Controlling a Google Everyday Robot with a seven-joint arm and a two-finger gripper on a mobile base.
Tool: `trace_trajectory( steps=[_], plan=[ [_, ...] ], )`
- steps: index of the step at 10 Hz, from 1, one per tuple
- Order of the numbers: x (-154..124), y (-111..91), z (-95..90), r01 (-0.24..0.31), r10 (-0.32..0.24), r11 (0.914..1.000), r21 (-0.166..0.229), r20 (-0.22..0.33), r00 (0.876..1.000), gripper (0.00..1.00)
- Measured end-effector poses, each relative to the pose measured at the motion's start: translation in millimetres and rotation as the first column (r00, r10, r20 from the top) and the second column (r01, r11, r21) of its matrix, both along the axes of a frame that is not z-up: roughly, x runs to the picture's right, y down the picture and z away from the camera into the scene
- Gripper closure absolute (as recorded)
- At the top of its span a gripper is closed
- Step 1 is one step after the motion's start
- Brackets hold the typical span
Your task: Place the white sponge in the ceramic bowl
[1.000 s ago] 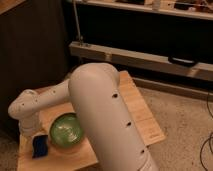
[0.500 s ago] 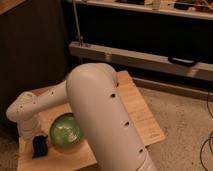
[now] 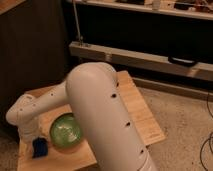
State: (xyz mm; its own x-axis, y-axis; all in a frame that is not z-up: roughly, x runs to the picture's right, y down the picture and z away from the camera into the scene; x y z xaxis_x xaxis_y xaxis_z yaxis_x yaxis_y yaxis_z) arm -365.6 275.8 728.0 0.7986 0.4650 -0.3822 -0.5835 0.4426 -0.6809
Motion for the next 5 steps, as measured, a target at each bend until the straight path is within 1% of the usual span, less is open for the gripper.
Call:
trace_trajectory(
  steps=[3,5],
  plan=[
    [1.6,7.3,4.1,0.0,0.0,1.0,-0.006,-0.01,1.0,0.33],
    [0.5,10.1,7.4,0.003,-0.003,1.0,-0.002,-0.024,1.0,0.33]
  ],
)
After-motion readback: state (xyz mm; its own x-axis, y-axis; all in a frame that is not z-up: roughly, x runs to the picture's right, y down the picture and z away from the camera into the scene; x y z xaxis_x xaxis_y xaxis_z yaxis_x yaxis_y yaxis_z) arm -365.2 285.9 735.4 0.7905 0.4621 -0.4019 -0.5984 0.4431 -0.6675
